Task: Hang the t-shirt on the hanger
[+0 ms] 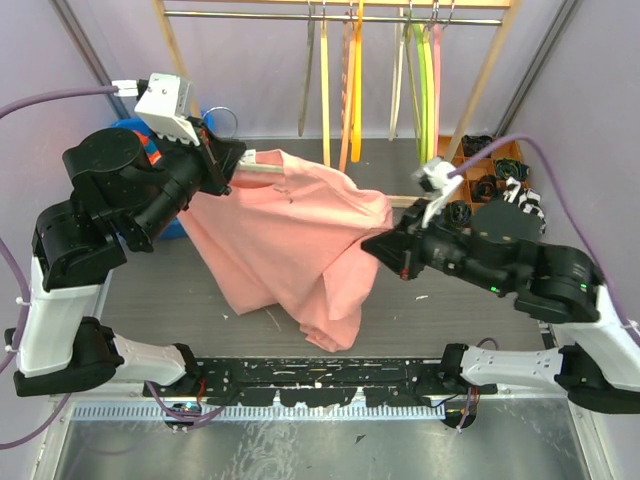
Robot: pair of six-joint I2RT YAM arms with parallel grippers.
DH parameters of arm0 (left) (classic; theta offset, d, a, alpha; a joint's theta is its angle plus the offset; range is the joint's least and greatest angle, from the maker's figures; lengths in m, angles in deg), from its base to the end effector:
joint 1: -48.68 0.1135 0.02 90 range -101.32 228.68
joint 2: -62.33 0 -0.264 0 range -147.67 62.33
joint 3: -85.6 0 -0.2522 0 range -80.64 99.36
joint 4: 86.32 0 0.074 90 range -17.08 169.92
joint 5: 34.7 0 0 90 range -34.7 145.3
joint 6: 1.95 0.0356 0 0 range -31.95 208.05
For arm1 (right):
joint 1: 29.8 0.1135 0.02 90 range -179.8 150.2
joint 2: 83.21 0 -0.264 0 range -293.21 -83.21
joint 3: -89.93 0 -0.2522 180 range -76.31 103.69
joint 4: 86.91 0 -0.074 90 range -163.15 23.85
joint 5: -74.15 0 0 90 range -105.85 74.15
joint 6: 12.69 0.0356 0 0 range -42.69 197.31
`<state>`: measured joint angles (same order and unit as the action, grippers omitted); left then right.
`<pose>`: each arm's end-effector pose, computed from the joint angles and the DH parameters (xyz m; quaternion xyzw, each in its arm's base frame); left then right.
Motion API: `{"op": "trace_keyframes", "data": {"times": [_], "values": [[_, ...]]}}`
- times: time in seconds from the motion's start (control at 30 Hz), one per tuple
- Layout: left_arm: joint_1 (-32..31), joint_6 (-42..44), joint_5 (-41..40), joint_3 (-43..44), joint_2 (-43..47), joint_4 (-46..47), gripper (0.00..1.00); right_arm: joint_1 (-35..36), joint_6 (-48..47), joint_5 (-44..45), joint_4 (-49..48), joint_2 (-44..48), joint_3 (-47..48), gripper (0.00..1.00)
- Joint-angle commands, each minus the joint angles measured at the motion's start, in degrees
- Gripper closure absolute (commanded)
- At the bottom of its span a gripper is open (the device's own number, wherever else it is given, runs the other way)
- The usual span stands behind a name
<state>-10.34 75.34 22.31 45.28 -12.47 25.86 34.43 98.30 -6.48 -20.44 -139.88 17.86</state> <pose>0.0998 -0.1285 0.5913 0.0936 0.7161 -0.2201 0.6558 0.0652 0.1218 0.5022 -0.2456 0.7544 0.3620 0.4894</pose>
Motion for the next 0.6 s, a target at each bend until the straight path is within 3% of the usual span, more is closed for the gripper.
{"op": "trace_keyframes", "data": {"times": [0.0, 0.17, 0.43, 0.5, 0.57], "values": [[0.0, -0.5, -0.5, -0.7, 1.3, 1.6, 1.00, 0.1, -1.6, 5.7, -6.2, 4.7, 3.9, 0.99], [0.0, -1.0, 0.4, 0.0, 0.4, 0.1, 1.00, 0.0, -3.5, 9.4, -6.0, 3.7, 7.5, 0.99], [0.0, -2.5, 1.6, -0.1, -0.8, -2.1, 1.00, 0.1, -5.4, 6.7, -5.9, -1.4, 11.1, 0.99], [0.0, -2.7, 1.6, -0.3, -1.0, -2.4, 1.00, 0.1, -5.4, 5.7, -5.1, -2.4, 12.0, 0.94], [0.1, -2.6, 1.4, -0.2, -1.0, -2.7, 1.00, 0.1, -4.9, 5.8, -3.1, -3.3, 13.4, 0.79]]}}
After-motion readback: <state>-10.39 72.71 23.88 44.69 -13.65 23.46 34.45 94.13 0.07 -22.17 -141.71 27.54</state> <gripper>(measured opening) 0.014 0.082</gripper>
